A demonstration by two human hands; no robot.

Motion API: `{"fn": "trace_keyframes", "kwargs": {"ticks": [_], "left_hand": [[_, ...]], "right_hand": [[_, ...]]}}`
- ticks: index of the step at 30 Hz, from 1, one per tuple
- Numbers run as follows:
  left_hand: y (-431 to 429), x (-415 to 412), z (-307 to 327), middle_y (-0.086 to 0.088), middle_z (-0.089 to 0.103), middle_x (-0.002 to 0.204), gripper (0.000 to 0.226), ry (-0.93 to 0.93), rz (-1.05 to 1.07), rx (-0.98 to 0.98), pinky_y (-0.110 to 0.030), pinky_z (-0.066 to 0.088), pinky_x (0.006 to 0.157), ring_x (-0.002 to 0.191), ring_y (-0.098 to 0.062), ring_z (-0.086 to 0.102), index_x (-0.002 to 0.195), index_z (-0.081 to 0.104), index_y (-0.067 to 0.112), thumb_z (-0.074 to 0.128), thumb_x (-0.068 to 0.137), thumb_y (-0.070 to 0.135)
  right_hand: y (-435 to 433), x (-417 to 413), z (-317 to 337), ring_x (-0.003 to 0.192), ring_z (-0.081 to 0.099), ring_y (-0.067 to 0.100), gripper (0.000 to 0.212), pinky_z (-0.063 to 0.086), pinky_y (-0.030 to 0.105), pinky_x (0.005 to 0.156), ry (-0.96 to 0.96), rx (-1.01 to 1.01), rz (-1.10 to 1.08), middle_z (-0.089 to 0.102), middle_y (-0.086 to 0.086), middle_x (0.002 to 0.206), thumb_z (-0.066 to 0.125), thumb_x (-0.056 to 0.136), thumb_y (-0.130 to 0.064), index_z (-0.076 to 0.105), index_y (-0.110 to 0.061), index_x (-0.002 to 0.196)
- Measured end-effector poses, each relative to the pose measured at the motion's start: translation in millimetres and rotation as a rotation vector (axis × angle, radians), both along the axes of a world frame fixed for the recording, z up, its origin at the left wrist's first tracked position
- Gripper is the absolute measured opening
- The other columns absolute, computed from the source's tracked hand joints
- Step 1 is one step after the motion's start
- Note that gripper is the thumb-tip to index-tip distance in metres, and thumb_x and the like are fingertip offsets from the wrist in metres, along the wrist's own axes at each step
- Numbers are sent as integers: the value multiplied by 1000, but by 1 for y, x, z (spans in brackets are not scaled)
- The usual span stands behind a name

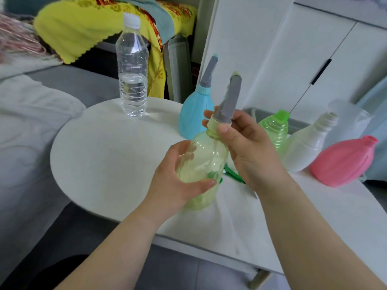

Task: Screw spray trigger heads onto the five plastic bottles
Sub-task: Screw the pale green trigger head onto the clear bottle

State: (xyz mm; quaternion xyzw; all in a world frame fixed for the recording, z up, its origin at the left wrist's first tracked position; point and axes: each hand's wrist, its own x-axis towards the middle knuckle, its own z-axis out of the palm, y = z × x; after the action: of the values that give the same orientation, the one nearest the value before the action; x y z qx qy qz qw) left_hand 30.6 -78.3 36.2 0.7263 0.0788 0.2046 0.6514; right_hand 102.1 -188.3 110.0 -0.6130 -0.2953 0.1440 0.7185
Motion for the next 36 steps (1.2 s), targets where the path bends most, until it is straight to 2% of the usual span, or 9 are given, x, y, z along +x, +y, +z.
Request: {"fn": "trace_keyframes", "kwargs": {"ticks": [7,10,13,16,20,24,30,34,36], "left_hand": [[-3,4,-4,31,46,97,64,-23,68,70,9,30,67,87,31,39,89,36,54,78,45,34],[-3,5,-5,35,42,98,67,-15,66,103,10,29,69,89,31,38,90,32,57,77,46,37],[-2,4,-6,35,43,99,70,-5,61,115,0,37,71,95,14,47,90,30,59,81,48,34],[0,4,-7,35,44,100,71,5,46,113,-6,39,72,97,5,49,91,31,58,82,50,31],[4,3,-7,37,44,97,70,-8,26,112,9,32,68,91,26,43,89,33,60,82,49,30],[5,4,-7,37,45,97,69,-2,18,116,10,30,67,88,30,41,91,34,59,81,51,29],[11,2,-5,38,47,97,68,17,-24,134,8,33,69,90,29,42,92,35,62,80,52,31],[15,3,-3,37,47,101,70,33,-53,116,-7,36,74,98,16,45,93,35,62,81,54,25],[15,3,-2,35,48,103,68,39,-64,94,-10,36,77,102,10,47,92,37,61,81,53,26]], "right_hand": [[15,-7,-1,106,53,45,25,48,45,91,-70,-78,-208,58,29,106,64,76,-2,50,-22,83],[21,-13,-5,94,58,26,26,47,45,88,-174,-123,-277,58,13,94,62,80,-5,48,-26,87],[23,-20,-6,79,53,0,22,45,18,77,-284,-205,-232,57,-7,86,56,84,-12,48,-31,91],[19,-22,-6,92,56,16,17,44,17,82,-242,-209,-144,60,8,97,48,85,-24,52,-28,101],[12,-22,-8,100,58,14,40,45,31,94,-178,-204,-150,62,0,101,47,83,-27,47,-18,122],[18,-22,-10,89,59,11,26,48,38,92,-141,-83,-276,61,-3,95,58,82,-5,52,-25,98],[30,-25,-12,88,55,7,32,47,33,90,-147,-81,-390,57,-10,90,64,78,-8,47,-32,89],[28,-21,-4,103,57,31,22,44,52,96,-132,-173,-268,60,16,107,62,80,-11,51,-28,89],[25,-19,-4,106,55,35,18,43,55,95,-137,-195,-211,60,16,107,61,79,-16,53,-30,88]]}}
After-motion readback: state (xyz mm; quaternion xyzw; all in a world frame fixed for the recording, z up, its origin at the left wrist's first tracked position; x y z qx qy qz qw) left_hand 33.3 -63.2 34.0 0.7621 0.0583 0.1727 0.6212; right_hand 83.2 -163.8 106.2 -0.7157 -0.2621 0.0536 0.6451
